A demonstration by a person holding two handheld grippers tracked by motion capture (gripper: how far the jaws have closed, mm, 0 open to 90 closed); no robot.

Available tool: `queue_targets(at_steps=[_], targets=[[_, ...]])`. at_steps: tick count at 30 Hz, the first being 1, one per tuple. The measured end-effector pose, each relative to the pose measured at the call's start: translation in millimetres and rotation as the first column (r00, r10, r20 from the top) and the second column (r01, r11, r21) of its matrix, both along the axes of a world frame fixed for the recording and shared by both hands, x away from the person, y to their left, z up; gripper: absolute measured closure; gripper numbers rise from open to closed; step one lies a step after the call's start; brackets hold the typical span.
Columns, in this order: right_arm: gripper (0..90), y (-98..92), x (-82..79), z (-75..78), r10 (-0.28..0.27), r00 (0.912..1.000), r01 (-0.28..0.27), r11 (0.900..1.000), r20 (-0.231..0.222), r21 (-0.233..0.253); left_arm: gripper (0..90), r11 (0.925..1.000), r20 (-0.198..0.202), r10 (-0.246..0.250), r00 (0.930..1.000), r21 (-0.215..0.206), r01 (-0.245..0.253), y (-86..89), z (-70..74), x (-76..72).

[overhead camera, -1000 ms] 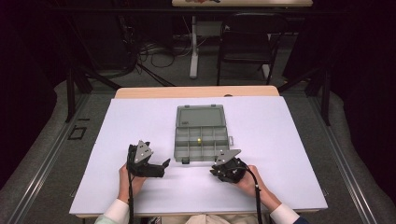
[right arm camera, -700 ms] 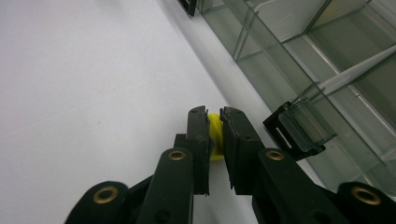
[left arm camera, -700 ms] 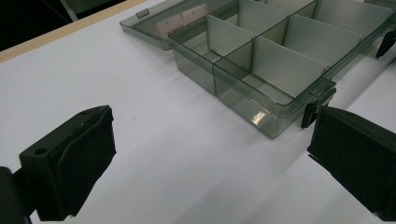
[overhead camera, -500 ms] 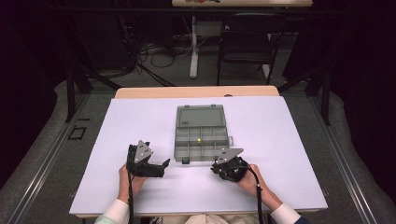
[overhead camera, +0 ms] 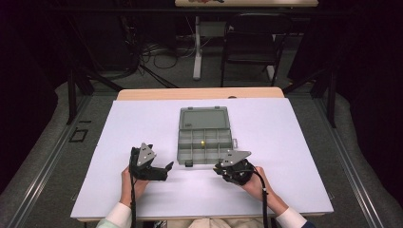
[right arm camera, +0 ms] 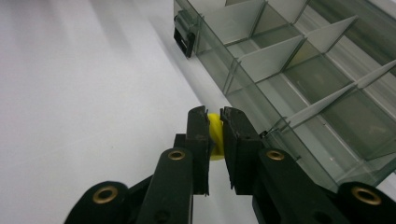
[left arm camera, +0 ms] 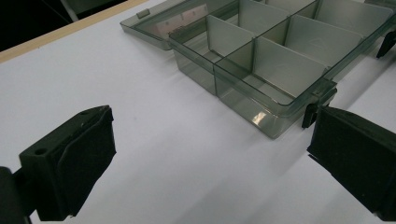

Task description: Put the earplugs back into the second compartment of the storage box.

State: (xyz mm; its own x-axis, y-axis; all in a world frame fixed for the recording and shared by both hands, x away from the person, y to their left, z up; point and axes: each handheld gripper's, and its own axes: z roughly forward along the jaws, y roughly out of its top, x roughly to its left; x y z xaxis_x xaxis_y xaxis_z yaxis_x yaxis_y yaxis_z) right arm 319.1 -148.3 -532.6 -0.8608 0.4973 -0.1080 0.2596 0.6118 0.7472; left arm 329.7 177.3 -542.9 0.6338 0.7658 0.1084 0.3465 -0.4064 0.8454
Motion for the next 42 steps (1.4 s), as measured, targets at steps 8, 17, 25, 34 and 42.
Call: queue_targets(at_steps=[8, 17, 25, 34, 42], targets=[[80.9, -3.6, -0.2, 8.2, -0.009, 0.9992, 0.009, 1.0, 0.039, 0.024, 0.0, 1.0, -0.003, -0.001, 1.0, 0.001, 0.001, 0.0, -0.4, 0.4], [81.0, -7.0, -0.4, 15.9, -0.024, 0.9977, 0.021, 0.998, 0.063, 0.051, 0.0, 1.0, 0.002, -0.002, 1.0, 0.005, 0.002, -0.2, 0.4, 0.1], [81.0, -7.0, 1.9, 22.7, -0.031, 0.9962, 0.025, 0.997, 0.082, 0.072, 0.0, 1.0, 0.001, -0.004, 1.0, 0.004, 0.004, -0.1, 0.4, -0.1], [81.0, -9.0, 7.2, 28.6, -0.045, 0.995, 0.037, 0.995, 0.089, 0.094, 0.0, 1.0, -0.005, -0.006, 1.0, 0.004, 0.006, -1.2, -0.4, 0.2], [81.0, -10.4, 13.0, 36.1, -0.064, 0.9929, 0.052, 0.992, 0.1, 0.119, 0.0, 0.9999, -0.006, -0.011, 0.9999, 0.005, 0.011, -2.1, -0.2, -0.1]])
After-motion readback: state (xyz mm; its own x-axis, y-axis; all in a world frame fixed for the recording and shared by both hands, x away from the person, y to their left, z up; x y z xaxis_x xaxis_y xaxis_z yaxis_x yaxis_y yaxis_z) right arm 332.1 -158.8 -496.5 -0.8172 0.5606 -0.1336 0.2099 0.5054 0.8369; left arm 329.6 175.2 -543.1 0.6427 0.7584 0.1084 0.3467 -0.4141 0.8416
